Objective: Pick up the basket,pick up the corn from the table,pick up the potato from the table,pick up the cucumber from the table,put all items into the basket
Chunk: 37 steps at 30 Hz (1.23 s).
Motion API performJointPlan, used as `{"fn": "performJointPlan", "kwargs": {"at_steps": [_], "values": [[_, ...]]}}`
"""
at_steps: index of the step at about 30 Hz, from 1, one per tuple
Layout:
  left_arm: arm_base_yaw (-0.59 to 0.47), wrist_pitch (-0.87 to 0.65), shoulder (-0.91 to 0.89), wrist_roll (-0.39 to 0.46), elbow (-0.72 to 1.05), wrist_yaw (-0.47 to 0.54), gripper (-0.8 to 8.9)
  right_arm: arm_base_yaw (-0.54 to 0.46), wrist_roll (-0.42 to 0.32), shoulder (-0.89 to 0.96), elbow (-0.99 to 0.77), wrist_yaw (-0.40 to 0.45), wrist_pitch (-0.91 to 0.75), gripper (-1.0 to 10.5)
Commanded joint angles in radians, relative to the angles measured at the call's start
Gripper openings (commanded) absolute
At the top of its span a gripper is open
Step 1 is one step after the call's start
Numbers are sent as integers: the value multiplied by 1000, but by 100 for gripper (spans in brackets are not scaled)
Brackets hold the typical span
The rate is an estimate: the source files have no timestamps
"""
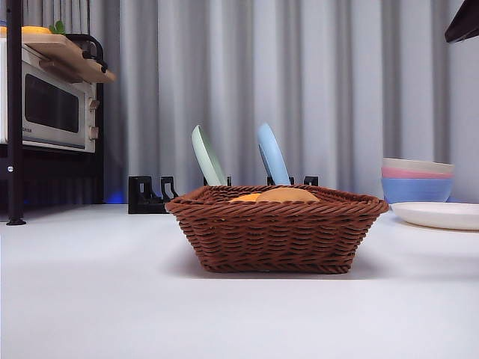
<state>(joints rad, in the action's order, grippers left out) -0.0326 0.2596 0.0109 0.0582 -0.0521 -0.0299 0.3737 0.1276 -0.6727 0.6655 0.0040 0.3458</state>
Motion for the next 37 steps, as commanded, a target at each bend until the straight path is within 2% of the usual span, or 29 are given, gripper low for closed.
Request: {"fn": "performJointPlan", "kwargs": {"at_steps": [1, 7, 33, 37], "values": [[-3, -10, -9, -37, 27, 5, -2, 0, 10, 0, -5, 3, -5, 2], [-4, -12, -9, -78, 27, 58, -2, 0, 10, 0, -5, 3, -4, 2], [-3, -15, -9, -77, 27, 54, -2, 0, 4, 0, -5, 3, 0, 2], [-3, -16, -9, -77, 27, 54, -2, -23, -150, 37, -10, 65, 15, 2]]}}
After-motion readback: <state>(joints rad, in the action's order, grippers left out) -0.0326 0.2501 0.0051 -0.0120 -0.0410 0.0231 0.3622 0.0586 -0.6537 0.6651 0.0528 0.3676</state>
